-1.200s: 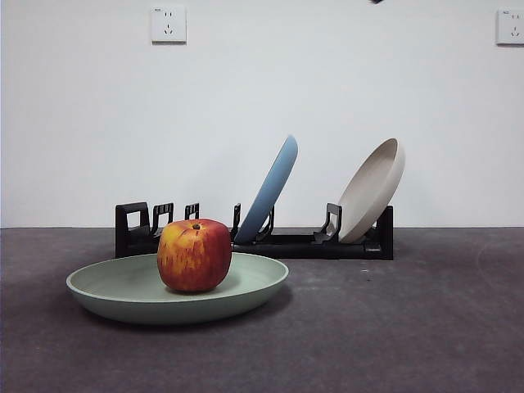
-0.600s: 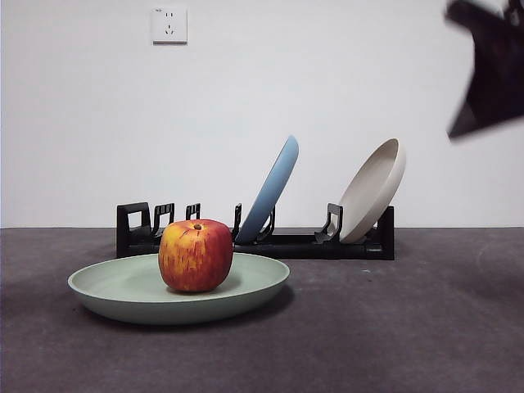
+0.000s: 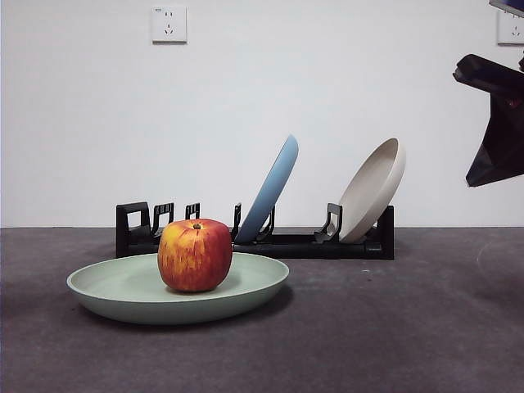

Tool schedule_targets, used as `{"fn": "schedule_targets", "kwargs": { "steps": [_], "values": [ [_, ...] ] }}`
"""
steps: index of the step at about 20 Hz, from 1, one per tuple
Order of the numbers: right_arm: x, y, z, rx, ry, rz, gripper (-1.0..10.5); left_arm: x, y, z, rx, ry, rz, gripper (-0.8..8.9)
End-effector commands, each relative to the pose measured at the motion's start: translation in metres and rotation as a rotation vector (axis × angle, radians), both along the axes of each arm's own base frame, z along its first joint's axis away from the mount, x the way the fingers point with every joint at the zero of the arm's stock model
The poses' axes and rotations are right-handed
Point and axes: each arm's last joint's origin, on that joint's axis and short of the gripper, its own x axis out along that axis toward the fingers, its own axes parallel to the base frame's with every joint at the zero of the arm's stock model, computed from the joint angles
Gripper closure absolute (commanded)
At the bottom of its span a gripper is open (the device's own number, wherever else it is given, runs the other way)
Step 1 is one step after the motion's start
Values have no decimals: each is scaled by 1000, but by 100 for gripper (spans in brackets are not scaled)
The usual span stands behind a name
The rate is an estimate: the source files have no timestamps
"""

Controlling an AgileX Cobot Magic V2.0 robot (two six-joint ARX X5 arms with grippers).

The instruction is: Take the green plate from the plate rack,put the plate on the table,take the apple from the table,put the apple in the plate

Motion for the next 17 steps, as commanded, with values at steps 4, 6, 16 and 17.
{"fn": "schedule_targets", "kwargs": {
  "steps": [4, 6, 16, 17],
  "values": [
    [0, 0, 0, 7, -4, -8, 946, -6, 3, 3, -17, -35, 17, 817],
    [0, 0, 0, 7, -4, -8, 946, -15, 9, 10, 68, -130, -6, 817],
    [0, 0, 0, 7, -4, -8, 946, -32, 38, -53, 146, -348, 226, 817],
    [0, 0, 0, 7, -4, -8, 946, -31, 39, -60, 148, -334, 230, 817]
  ]
}}
